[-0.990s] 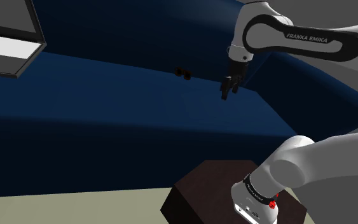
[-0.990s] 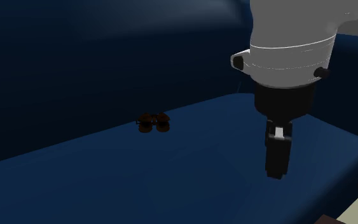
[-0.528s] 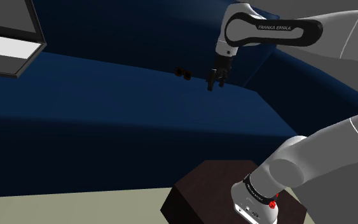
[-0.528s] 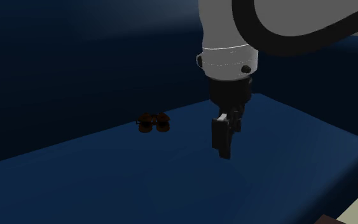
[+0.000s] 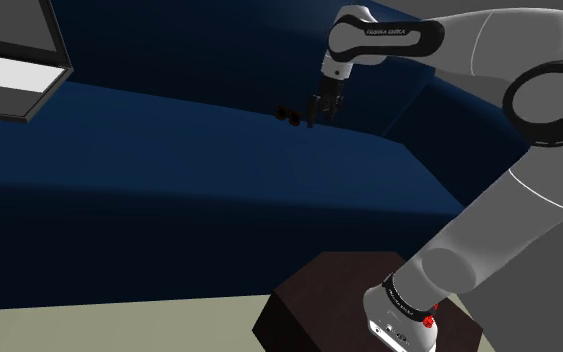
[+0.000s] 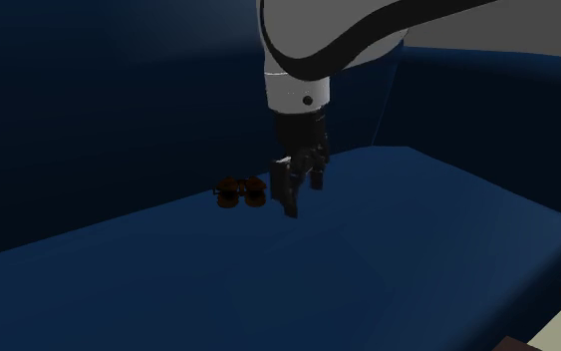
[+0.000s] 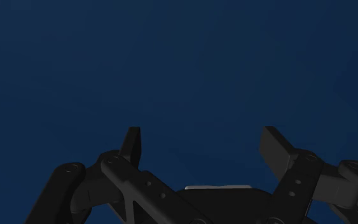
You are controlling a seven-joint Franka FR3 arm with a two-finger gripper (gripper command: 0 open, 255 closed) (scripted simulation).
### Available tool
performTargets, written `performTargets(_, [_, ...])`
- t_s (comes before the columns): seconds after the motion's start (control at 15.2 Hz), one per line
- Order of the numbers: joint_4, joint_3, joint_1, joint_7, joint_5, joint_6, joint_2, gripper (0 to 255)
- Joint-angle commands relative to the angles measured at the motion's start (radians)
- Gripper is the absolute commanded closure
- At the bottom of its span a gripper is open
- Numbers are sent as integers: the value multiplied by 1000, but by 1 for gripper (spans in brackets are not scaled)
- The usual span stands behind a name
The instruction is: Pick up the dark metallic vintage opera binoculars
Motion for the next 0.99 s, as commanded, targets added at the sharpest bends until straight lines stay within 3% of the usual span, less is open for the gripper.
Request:
performTargets(0.0, [81, -6, -6, -6, 24, 2, 75, 0])
performTargets(0.46, [427, -21, -51, -34, 110, -41, 357, 0])
performTargets(0.92, [370, -20, -51, -41, 115, 33, 374, 0])
